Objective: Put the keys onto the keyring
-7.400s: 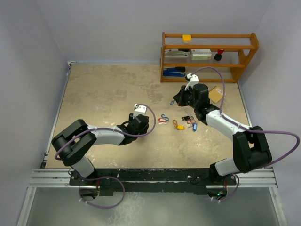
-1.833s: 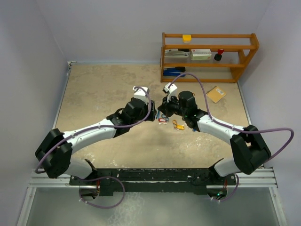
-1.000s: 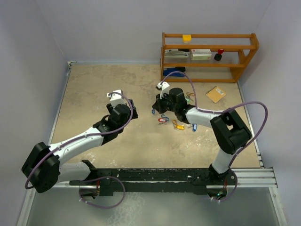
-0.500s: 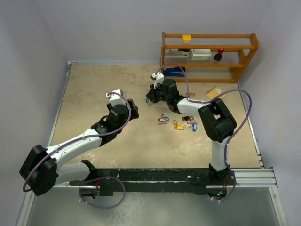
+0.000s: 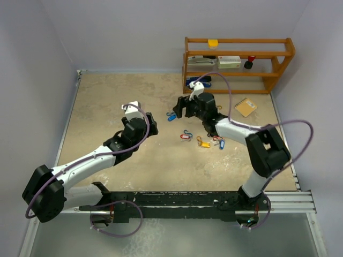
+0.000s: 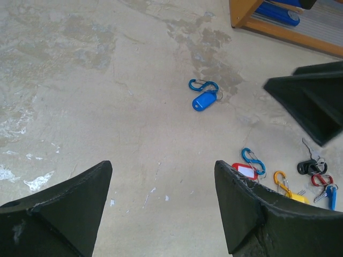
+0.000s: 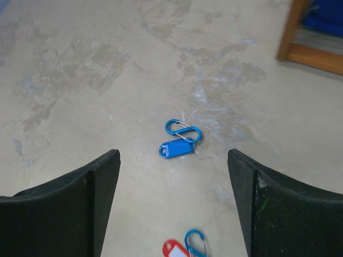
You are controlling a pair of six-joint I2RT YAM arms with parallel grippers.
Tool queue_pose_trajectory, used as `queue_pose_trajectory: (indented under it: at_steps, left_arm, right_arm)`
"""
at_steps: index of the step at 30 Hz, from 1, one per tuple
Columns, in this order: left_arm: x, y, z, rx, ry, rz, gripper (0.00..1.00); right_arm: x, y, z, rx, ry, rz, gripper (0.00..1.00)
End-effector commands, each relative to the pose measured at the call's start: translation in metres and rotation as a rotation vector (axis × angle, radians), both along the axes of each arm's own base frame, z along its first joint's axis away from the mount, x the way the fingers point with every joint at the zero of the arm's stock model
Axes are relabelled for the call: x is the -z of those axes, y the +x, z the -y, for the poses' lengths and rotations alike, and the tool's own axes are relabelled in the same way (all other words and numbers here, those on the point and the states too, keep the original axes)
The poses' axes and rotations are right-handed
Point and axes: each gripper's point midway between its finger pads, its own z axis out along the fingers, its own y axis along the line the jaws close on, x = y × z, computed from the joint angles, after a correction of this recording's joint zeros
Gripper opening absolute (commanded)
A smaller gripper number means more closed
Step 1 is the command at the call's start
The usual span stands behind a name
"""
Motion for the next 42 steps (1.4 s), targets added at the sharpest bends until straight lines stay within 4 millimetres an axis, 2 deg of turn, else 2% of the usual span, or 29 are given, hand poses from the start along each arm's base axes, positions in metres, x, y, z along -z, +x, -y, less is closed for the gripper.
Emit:
queue_pose_trajectory:
  at_steps: [1, 3, 5, 6, 7, 11, 13, 16, 21, 23, 34, 39, 42]
  left_arm:
    - [-0.034, 0.011, 0.004, -0.015, -0.024, 0.055, 0.75]
    - [-0.036, 0.013, 0.003, -0.020, -0.020, 0.058, 0.75]
    - [-0.037, 0.013, 0.000, -0.038, -0.013, 0.059, 0.75]
    - [-0.038, 0.014, -0.001, -0.046, -0.012, 0.062, 0.75]
    - [-0.040, 0.014, -0.003, -0.051, -0.012, 0.067, 0.75]
    - [-0.046, 0.014, -0.009, -0.079, -0.008, 0.083, 0.75]
    - [-0.049, 0.013, -0.011, -0.085, -0.006, 0.086, 0.75]
    - [-0.052, 0.010, -0.017, -0.100, -0.008, 0.093, 0.75]
    - [-0.058, 0.000, -0.041, -0.183, -0.008, 0.122, 0.76]
    - [-0.061, -0.003, -0.051, -0.220, -0.009, 0.134, 0.76]
    - [-0.051, -0.022, -0.088, -0.344, 0.032, 0.116, 0.76]
    - [-0.048, -0.030, -0.097, -0.371, 0.022, 0.120, 0.76]
    - [-0.043, -0.032, -0.099, -0.376, 0.017, 0.115, 0.76]
  right_arm:
    - [-0.062, -0.008, 0.054, 0.286, 0.106, 0.029, 0.89]
    - [-0.063, -0.020, 0.081, 0.413, 0.095, -0.014, 0.93]
    - [-0.082, -0.031, 0.096, 0.447, 0.085, 0.020, 0.94]
    - [-0.082, -0.043, 0.091, 0.383, 0.085, 0.034, 0.98]
    - [-0.094, -0.055, 0.083, 0.305, 0.114, 0.068, 1.00]
    - [-0.127, -0.117, 0.043, -0.055, 0.216, 0.207, 1.00]
    - [-0.133, -0.150, 0.031, -0.208, 0.244, 0.250, 1.00]
    - [-0.132, -0.188, 0.028, -0.325, 0.262, 0.281, 1.00]
    - [-0.113, -0.241, 0.021, -0.466, 0.270, 0.293, 1.00]
    - [-0.100, -0.256, 0.016, -0.500, 0.268, 0.278, 1.00]
    - [-0.019, -0.289, -0.009, -0.468, 0.083, 0.217, 1.00]
    - [0.007, -0.302, -0.024, -0.456, 0.004, 0.204, 1.00]
    - [0.017, -0.300, -0.028, -0.395, -0.035, 0.203, 1.00]
